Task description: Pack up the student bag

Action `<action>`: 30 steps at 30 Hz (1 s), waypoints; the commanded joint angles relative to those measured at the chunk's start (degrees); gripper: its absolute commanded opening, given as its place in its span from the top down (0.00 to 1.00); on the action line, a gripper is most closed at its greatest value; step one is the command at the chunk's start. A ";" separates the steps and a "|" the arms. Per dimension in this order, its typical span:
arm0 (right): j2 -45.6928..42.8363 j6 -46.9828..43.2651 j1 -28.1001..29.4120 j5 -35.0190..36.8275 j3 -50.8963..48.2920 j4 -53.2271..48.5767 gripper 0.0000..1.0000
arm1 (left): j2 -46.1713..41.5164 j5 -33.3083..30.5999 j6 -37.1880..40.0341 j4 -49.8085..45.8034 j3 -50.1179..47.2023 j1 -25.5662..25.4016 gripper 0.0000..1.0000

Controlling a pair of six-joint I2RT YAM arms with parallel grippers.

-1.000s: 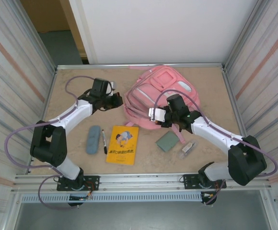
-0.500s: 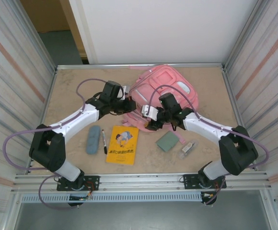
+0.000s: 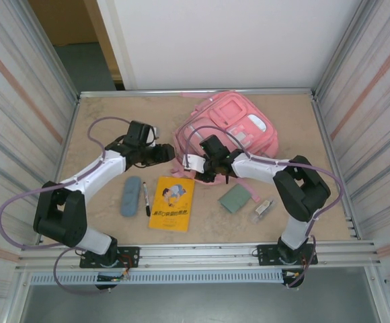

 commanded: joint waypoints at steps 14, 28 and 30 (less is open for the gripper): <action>-21.95 -22.29 -6.83 -3.12 -4.87 -9.20 1.00 | -0.16 7.50 40.33 18.59 -1.77 -10.47 0.42; -24.43 -23.35 -6.26 -3.53 -5.55 -13.65 1.00 | 6.13 5.66 40.20 17.76 2.26 -11.00 0.53; -24.50 -23.42 -6.34 -3.92 -5.42 -13.80 1.00 | 6.99 7.35 40.03 17.04 2.27 -10.98 0.55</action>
